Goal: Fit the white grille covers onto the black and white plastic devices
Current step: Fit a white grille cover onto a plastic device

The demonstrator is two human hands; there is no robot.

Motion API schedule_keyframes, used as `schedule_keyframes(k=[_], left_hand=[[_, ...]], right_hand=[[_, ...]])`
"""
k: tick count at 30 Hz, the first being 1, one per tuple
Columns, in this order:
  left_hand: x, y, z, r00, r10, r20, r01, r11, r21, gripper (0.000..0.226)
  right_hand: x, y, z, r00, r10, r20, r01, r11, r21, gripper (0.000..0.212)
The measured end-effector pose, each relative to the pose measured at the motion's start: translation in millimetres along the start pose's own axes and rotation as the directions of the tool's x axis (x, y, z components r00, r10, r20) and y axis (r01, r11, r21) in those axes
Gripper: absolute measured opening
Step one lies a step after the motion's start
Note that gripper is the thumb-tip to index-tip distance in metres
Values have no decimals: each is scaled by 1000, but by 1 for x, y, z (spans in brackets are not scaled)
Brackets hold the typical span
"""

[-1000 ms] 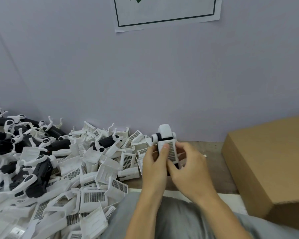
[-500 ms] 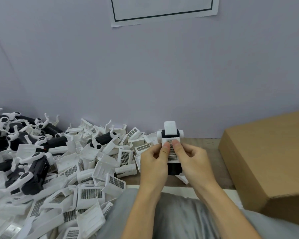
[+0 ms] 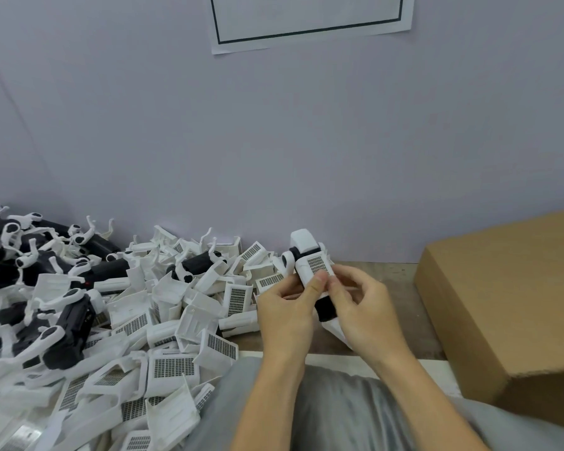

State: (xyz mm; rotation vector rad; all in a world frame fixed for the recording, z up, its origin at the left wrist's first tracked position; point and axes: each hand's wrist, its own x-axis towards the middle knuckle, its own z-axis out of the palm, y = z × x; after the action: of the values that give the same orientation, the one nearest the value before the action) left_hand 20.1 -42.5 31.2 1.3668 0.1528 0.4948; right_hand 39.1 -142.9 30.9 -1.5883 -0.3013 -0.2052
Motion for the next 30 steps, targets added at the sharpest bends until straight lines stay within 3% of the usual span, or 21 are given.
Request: schedule_keyframes(k=[3,5,6,8,11,14,18,21,23,26,30], left_hand=[[3,3,0,994,-108,-11,106,990,-94,39],[4,7,0,985,-165,52,172,968,-180,44],[5,7,-1,987,-153,45,159,975,-155,43],[6,8,-3,996,-60,-59,60,998,1,40],[8,8,-9,973,108,-206,-82,988,131,17],[10,6,-11,982,88,-165,-67,989,130,2],[11,3,-9,993,-25,-111,29,999,38,7],[13,5,-13,981,-160,-108,156,987,-47,20],[15,8,-18,971,-218,-101,214,976,-52,28],[15,14,-22,967,-240,-86,231,967,-106,25],[11,17,-22,964,-264,-10,256,943,-211,20]], right_hand=[[-4,4,3,989,-26,143,45,990,-135,35],[-4,5,3,995,-23,96,38,987,-158,47],[-4,5,2,998,-20,56,27,990,-139,40],[-2,2,-3,997,78,-19,-79,996,-31,13],[3,-1,-13,934,358,-8,-342,898,275,40],[3,-5,-17,873,480,93,-468,767,438,43],[4,-1,-18,869,463,176,-493,767,410,45],[5,-2,-23,920,337,200,-379,895,234,31],[4,-5,-28,957,209,203,-220,975,33,7],[3,-4,-31,978,23,208,15,984,-179,46],[-2,-7,-26,938,-170,302,300,837,-458,68]])
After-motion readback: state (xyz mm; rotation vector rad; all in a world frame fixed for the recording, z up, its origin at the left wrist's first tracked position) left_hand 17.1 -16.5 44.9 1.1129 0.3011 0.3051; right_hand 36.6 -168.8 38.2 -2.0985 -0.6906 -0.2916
